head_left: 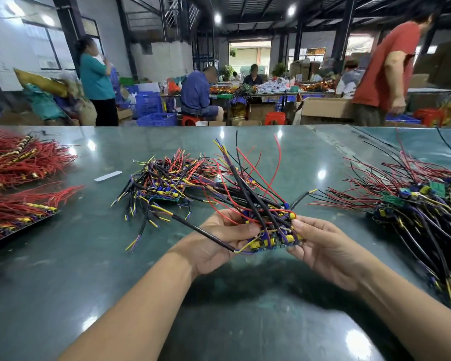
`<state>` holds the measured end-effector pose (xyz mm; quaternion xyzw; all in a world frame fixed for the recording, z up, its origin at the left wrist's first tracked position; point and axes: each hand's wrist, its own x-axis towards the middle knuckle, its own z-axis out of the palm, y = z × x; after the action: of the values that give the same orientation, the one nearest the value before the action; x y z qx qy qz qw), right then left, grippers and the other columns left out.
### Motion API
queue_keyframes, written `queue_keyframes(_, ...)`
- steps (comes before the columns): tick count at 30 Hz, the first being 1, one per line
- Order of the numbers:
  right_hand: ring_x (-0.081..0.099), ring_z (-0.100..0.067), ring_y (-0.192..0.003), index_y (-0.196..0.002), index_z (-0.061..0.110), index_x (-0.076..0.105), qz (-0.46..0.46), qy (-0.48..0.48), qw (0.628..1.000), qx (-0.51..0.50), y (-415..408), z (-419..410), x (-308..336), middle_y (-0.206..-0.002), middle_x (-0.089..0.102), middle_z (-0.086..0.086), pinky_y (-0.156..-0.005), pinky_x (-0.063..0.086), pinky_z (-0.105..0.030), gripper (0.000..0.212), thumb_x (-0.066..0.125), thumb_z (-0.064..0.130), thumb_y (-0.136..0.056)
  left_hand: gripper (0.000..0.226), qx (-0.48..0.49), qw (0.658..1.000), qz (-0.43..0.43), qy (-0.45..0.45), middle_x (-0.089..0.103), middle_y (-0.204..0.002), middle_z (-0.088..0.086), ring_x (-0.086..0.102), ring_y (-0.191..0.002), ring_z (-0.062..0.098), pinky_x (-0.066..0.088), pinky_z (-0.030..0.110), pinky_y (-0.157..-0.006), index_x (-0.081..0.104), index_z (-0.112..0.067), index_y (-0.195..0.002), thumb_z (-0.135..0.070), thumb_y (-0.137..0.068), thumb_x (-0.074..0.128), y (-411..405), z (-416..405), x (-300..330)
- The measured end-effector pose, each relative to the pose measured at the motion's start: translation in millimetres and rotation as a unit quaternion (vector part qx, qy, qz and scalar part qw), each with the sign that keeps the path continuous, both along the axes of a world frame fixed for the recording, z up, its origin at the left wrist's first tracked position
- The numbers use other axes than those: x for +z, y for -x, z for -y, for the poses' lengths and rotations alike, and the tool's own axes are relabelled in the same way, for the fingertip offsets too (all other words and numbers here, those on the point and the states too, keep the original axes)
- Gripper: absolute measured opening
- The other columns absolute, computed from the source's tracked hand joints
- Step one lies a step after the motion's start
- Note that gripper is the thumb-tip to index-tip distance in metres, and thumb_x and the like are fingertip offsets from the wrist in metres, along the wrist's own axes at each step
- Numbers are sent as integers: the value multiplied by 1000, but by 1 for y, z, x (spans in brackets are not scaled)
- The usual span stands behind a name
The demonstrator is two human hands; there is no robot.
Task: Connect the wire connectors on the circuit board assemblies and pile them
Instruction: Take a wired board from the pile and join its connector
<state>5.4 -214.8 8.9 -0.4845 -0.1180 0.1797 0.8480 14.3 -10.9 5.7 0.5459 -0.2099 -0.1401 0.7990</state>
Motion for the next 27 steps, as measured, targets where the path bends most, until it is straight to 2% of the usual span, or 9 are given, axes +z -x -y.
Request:
queue_keyframes(2,65,-11,-64,-93,0,74,-11,-8,1000,9,1,1,0,-85,71,-12,-60,56,-20,25,59,10,-77,27,-6,1000,-9,-13,74,-87,4,71,-81,17,57,30,-79,75,-8,-90,3,-72,59,2,-4,1)
queue_keyframes(5,65,-12,-60,-91,-3,73,-21,-9,1000,-17,0,2,1,-83,71,-14,-57,56,-20,24,60,9,-75,35,11,999,-44,-30,73,-89,12,71,-78,22,56,36,-82,64,8,-103,7,-69,62,2,-9,6)
queue_keyframes(8,65,-13,-58,-89,-4,68,-13,31,996,-88,-2,-1,1,-78,71,-14,-54,55,-19,22,65,9,-70,27,10,997,-35,-63,74,-86,7,72,-76,19,58,29,-70,77,-8,-86,12,-77,61,0,-14,7)
queue_keyframes(11,66,-13,-56,-91,-3,63,0,50,987,-153,-4,-4,0,-73,71,-12,-54,54,-19,25,66,8,-68,39,23,994,-58,-94,74,-72,1,71,-64,10,55,20,-58,79,-17,-70,11,-82,54,-3,-19,8)
queue_keyframes(14,65,-13,-61,-90,-3,63,9,58,980,-189,-5,-5,0,-77,71,-12,-60,54,-21,26,66,10,-67,25,-9,990,-69,-120,75,-80,2,72,-72,12,57,24,-63,79,-17,-80,2,-75,65,-6,-26,11)
queue_keyframes(17,66,-15,-64,-89,-3,63,6,62,978,-198,-6,-5,-1,-79,72,-12,-62,55,-23,14,64,5,-78,26,-26,988,-82,-130,75,-90,3,72,-82,16,59,30,-76,78,-17,-89,-1,-71,68,-6,-33,13)
queue_keyframes(19,66,-15,-64,-85,0,65,7,59,976,-208,-7,-6,-2,-78,72,-11,-62,55,-22,5,62,3,-82,25,-18,988,-81,-128,75,-91,5,72,-81,16,59,30,-75,78,-16,-90,1,-73,70,-7,-33,11)
queue_keyframes(22,65,-12,-61,-73,7,69,11,48,970,-239,-7,-6,-2,-74,72,-9,-59,53,-19,15,61,2,-84,26,-2,990,-90,-109,74,-93,8,72,-81,18,59,31,-74,78,-14,-89,-2,-70,65,-9,-29,9)
queue_keyframes(27,63,-10,-62,-81,5,67,12,42,965,-258,-9,-5,-1,-73,71,-5,-57,50,-17,7,61,4,-84,27,-5,990,-111,-90,75,-88,7,73,-78,16,57,25,-64,79,-15,-84,0,-68,63,-10,-28,8)
